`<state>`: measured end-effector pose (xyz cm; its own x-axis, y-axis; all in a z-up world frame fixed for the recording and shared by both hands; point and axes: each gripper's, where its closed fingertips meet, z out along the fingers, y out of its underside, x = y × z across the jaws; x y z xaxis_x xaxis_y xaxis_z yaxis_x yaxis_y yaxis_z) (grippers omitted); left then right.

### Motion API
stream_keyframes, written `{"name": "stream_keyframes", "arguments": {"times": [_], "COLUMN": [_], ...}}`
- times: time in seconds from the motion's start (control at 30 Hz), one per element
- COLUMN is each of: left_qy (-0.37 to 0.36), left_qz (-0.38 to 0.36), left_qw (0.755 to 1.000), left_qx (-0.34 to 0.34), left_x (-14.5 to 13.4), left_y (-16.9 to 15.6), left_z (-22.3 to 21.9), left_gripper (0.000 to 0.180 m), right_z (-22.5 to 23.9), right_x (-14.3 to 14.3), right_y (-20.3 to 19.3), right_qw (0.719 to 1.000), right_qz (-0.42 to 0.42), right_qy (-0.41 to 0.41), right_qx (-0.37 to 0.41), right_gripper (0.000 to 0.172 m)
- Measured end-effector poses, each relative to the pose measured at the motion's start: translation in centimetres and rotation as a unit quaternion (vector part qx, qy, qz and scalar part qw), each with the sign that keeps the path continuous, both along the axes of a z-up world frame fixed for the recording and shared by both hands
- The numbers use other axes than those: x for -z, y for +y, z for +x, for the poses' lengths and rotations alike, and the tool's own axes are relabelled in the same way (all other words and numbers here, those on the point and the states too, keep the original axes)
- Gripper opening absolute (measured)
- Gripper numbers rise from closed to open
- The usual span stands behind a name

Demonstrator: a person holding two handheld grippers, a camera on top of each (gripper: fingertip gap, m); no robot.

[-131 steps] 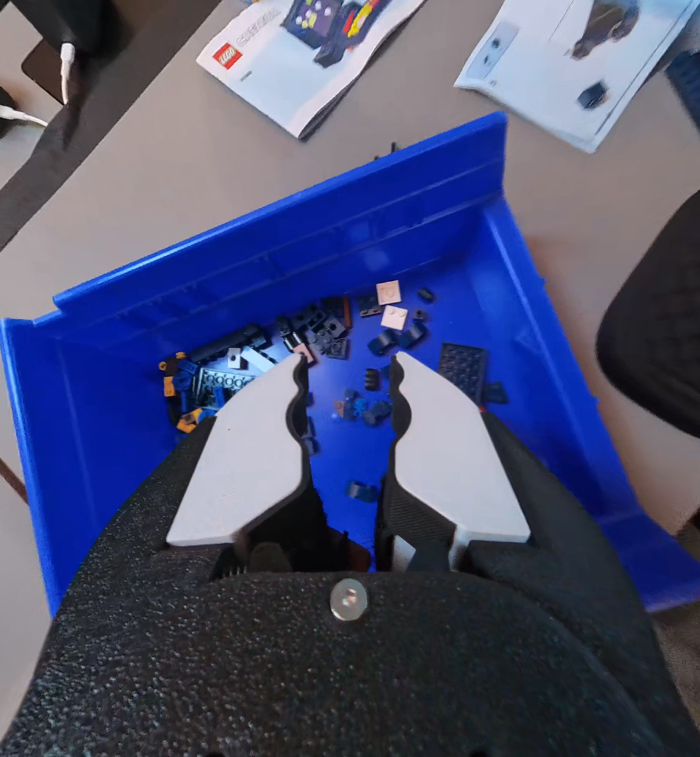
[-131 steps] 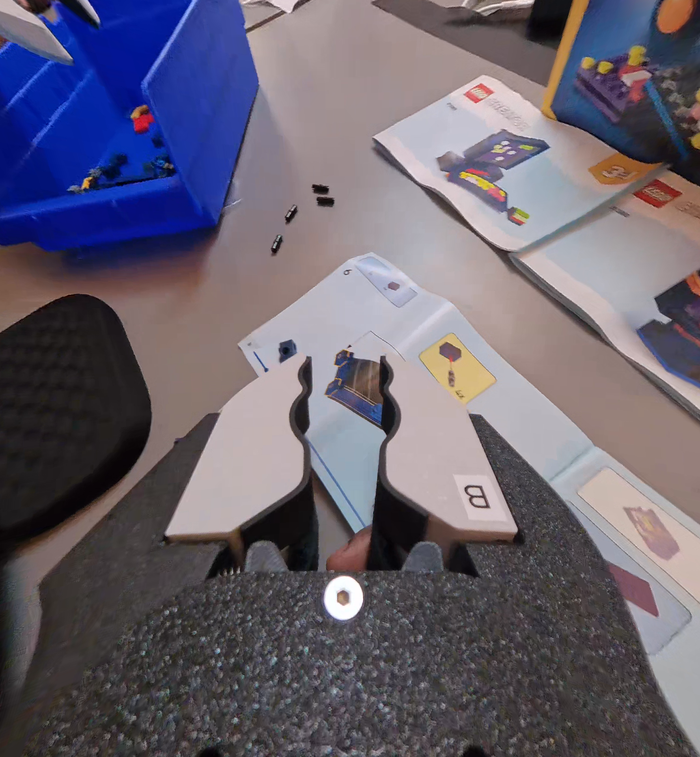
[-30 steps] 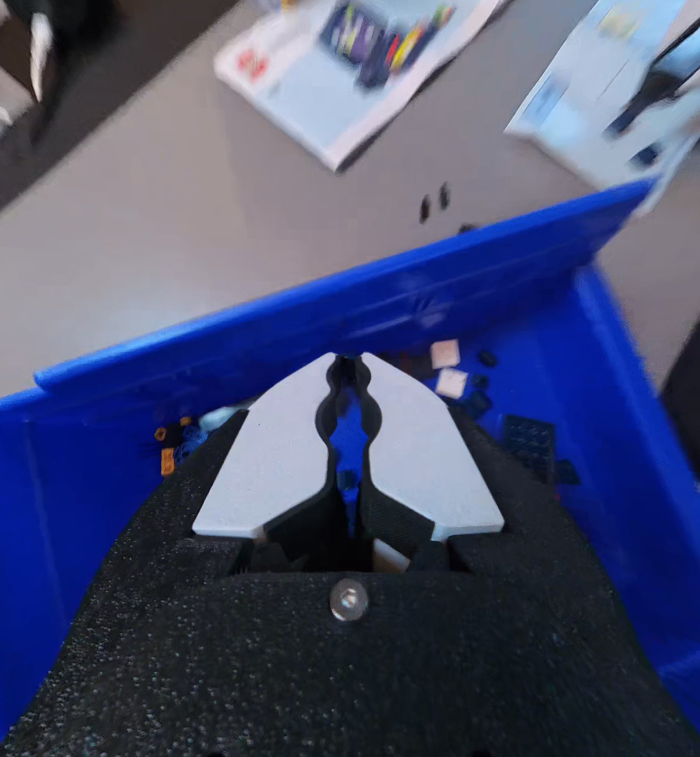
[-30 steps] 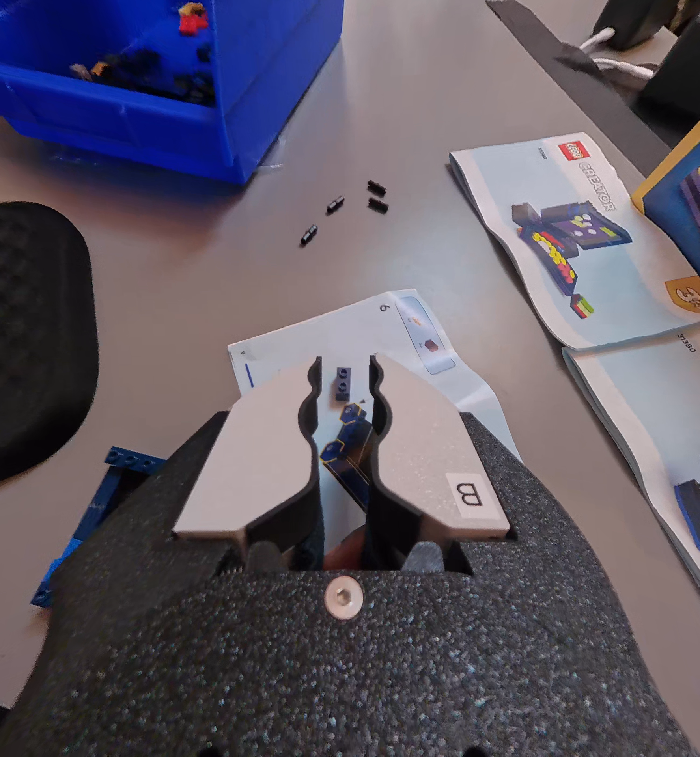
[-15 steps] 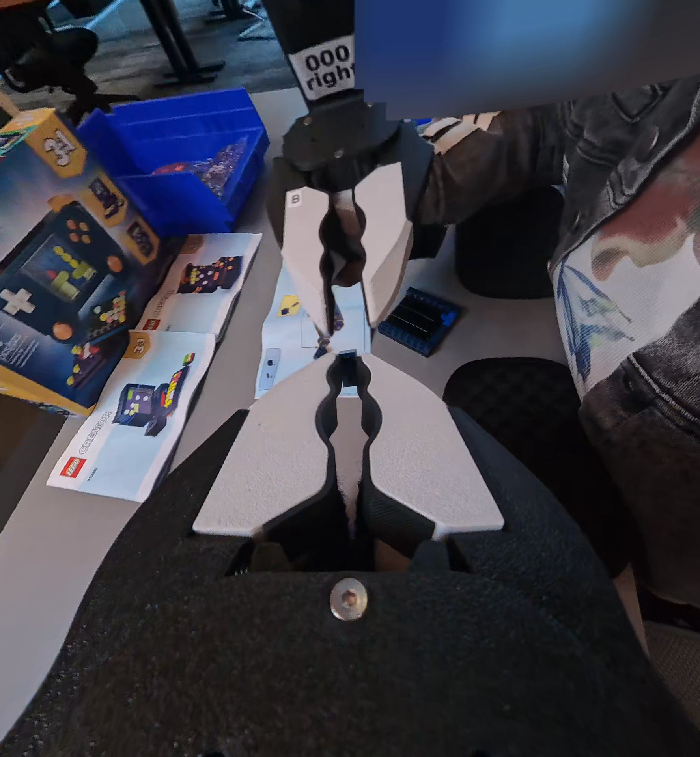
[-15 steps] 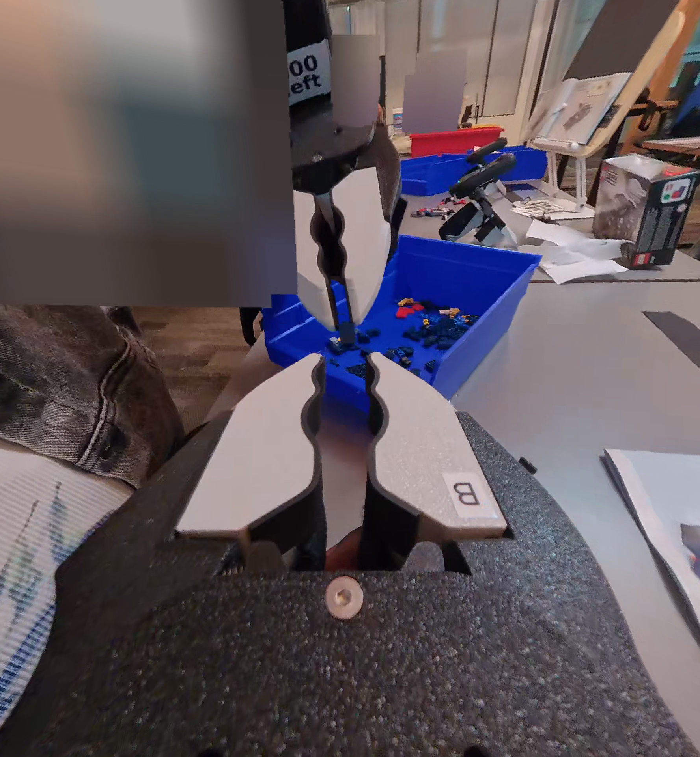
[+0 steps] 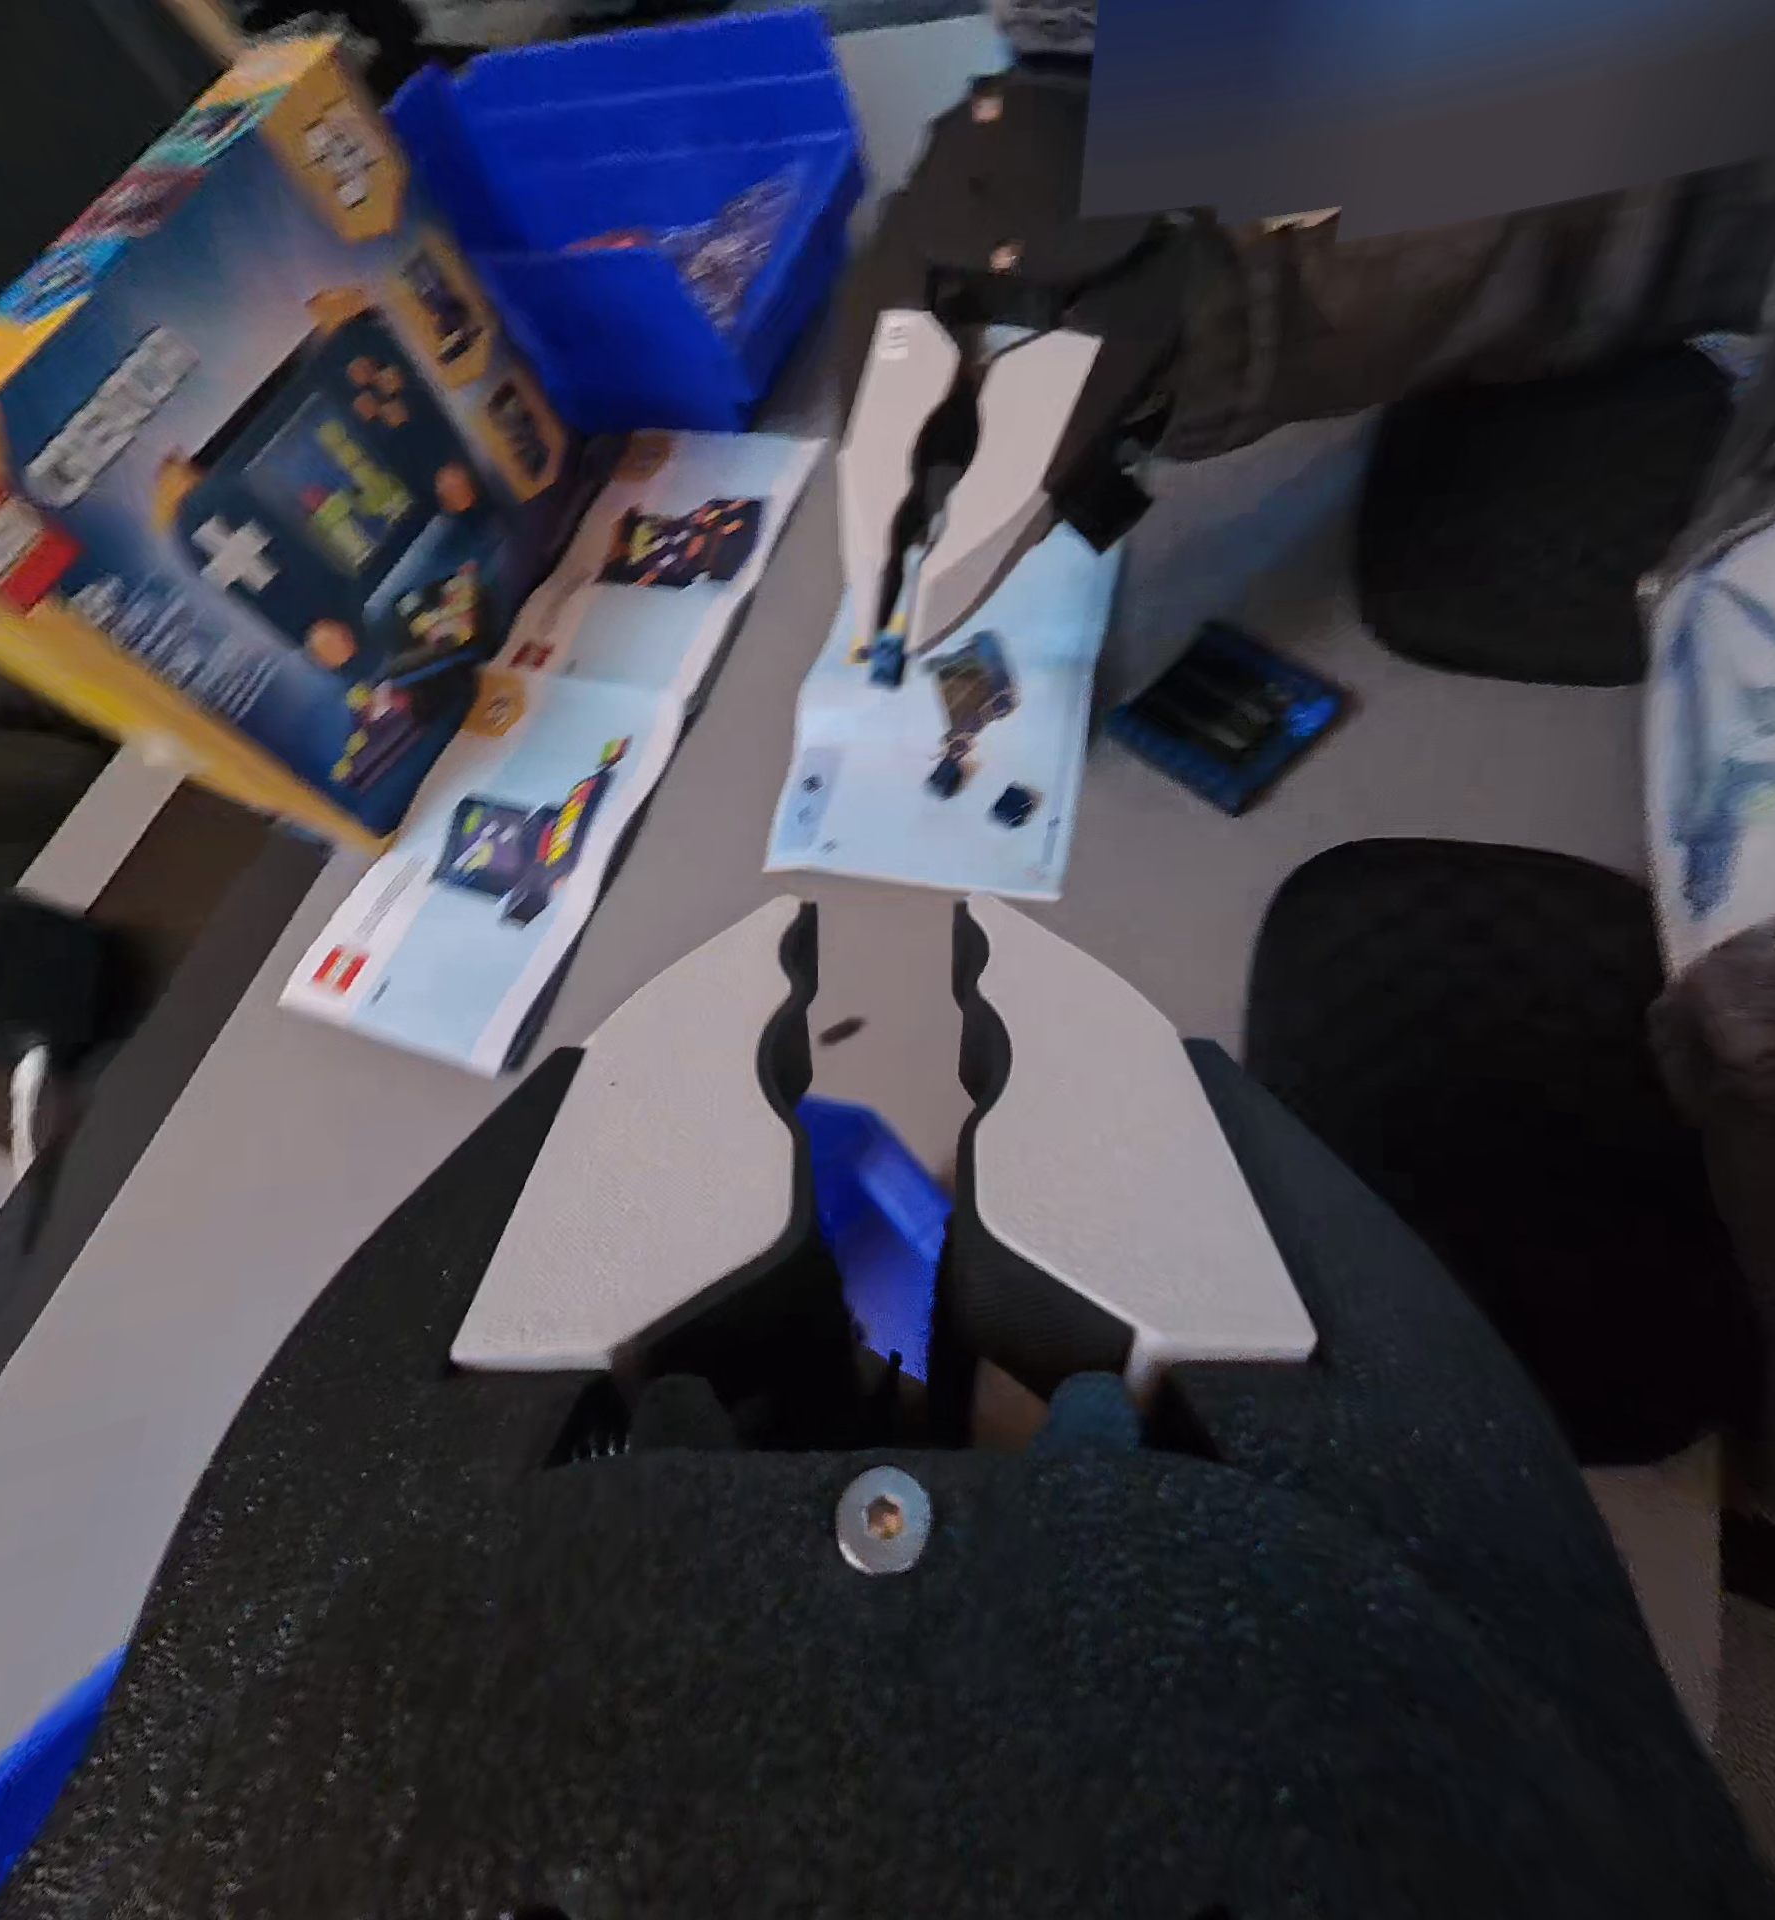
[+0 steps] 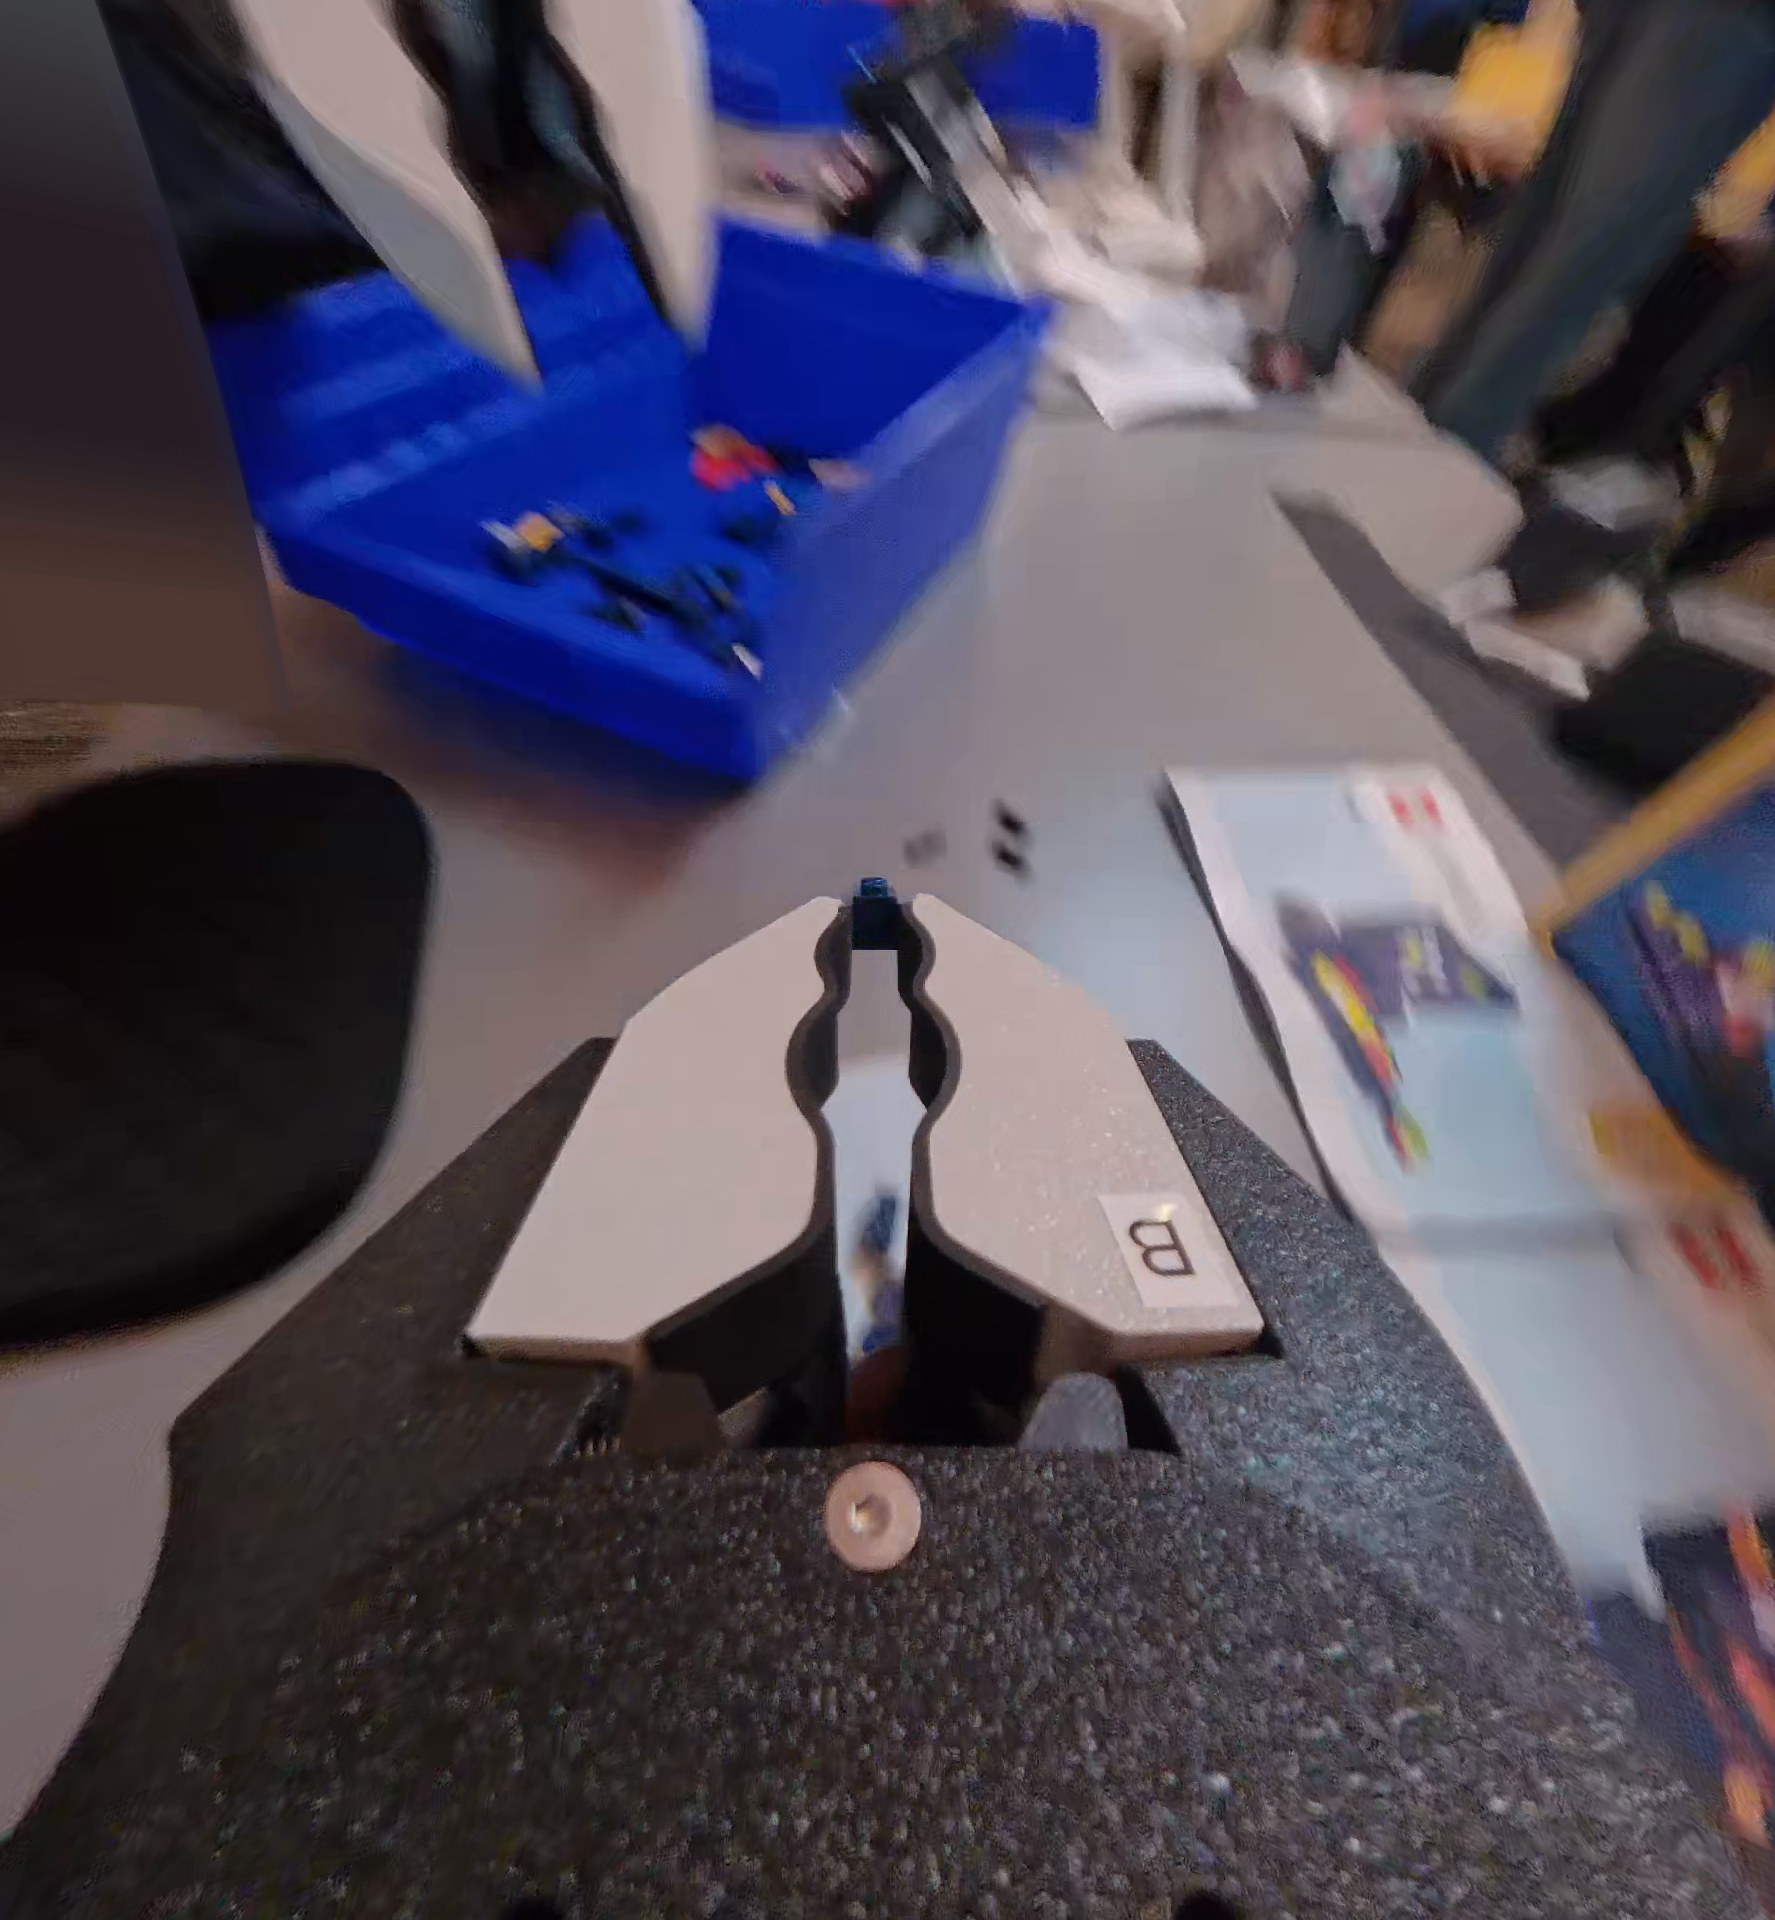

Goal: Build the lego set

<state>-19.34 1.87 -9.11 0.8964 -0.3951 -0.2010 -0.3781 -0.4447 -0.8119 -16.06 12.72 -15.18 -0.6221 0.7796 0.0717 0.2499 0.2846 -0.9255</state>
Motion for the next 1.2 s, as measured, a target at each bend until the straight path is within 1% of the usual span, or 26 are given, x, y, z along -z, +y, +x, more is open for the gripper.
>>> {"name": "stream_keyframes", "arguments": {"times": [0.07, 0.1, 0.17, 0.33, 0.43, 0.5, 0.6, 0.7, 0.73, 0.83, 0.9, 0.93, 1.0, 1.03, 1.1, 1.17, 1.2], "left_qy": [0.005, 0.006, 0.005, 0.004, 0.009, 0.020, 0.039, 0.054, 0.065, 0.088, 0.102, 0.098, 0.060, 0.047, 0.042, 0.024, 0.007], "left_qz": [0.001, 0.005, 0.007, -0.015, -0.063, -0.113, -0.170, -0.219, -0.234, -0.279, -0.291, -0.288, -0.277, -0.280, -0.294, -0.329, -0.359], "left_qw": [0.999, 0.998, 0.995, 0.988, 0.981, 0.974, 0.964, 0.950, 0.945, 0.932, 0.928, 0.930, 0.937, 0.937, 0.936, 0.926, 0.916], "left_qx": [-0.050, -0.068, -0.099, -0.156, -0.183, -0.196, -0.202, -0.217, -0.221, -0.216, -0.209, -0.208, -0.203, -0.203, -0.187, -0.184, -0.181], "left_x": [0.2, 0.3, 0.5, 2.1, 4.5, 6.4, 8.6, 10.5, 11.2, 13.2, 13.9, 14.0, 14.2, 14.4, 14.4, 14.5, 14.4], "left_y": [-0.8, -1.1, -1.8, -3.5, -4.8, -5.7, -6.7, -7.1, -7.2, -7.2, -6.9, -6.6, -5.8, -5.7, -6.2, -7.4, -8.4], "left_z": [-2.6, -3.7, -5.5, -8.9, -10.9, -12.0, -13.2, -14.4, -14.9, -15.7, -16.2, -16.3, -15.9, -15.9, -15.6, -15.0, -14.5], "left_gripper": [0.024, 0.024, 0.024, 0.024, 0.026, 0.028, 0.029, 0.028, 0.026, 0.024, 0.023, 0.021, 0.016, 0.016, 0.016, 0.016, 0.016], "right_z": [0.3, 0.4, 0.3, -0.6, 0.0, 0.6, 0.8, 0.8, 0.8, 0.8, 0.8, 0.8, 0.8, 0.8, 0.8, 0.8, 0.8], "right_x": [3.1, 4.4, 6.0, 8.4, 9.2, 9.8, 9.9, 9.4, 9.1, 8.3, 7.8, 7.6, 7.2, 7.2, 7.0, 6.9, 6.8], "right_y": [2.2, 2.5, 2.5, 3.4, 3.8, 4.2, 4.1, 3.8, 3.7, 3.9, 4.2, 4.3, 4.4, 4.5, 4.7, 4.8, 4.8], "right_qw": [0.998, 0.997, 0.996, 0.989, 0.984, 0.979, 0.978, 0.981, 0.982, 0.985, 0.987, 0.987, 0.988, 0.988, 0.988, 0.989, 0.989], "right_qz": [-0.004, -0.001, 0.014, 0.072, 0.094, 0.113, 0.112, 0.090, 0.082, 0.071, 0.068, 0.065, 0.058, 0.057, 0.057, 0.056, 0.056], "right_qy": [-0.048, -0.063, -0.076, -0.109, -0.125, -0.147, -0.154, -0.155, -0.151, -0.134, -0.123, -0.119, -0.112, -0.110, -0.107, -0.104, -0.102], "right_qx": [0.029, 0.034, 0.040, 0.073, 0.083, 0.084, 0.085, 0.079, 0.077, 0.077, 0.083, 0.085, 0.087, 0.088, 0.092, 0.094, 0.094], "right_gripper": [0.008, 0.008, 0.008, 0.008, 0.008, 0.008, 0.008, 0.022, 0.024, 0.026, 0.026, 0.026, 0.026, 0.026, 0.026, 0.026, 0.026]}}
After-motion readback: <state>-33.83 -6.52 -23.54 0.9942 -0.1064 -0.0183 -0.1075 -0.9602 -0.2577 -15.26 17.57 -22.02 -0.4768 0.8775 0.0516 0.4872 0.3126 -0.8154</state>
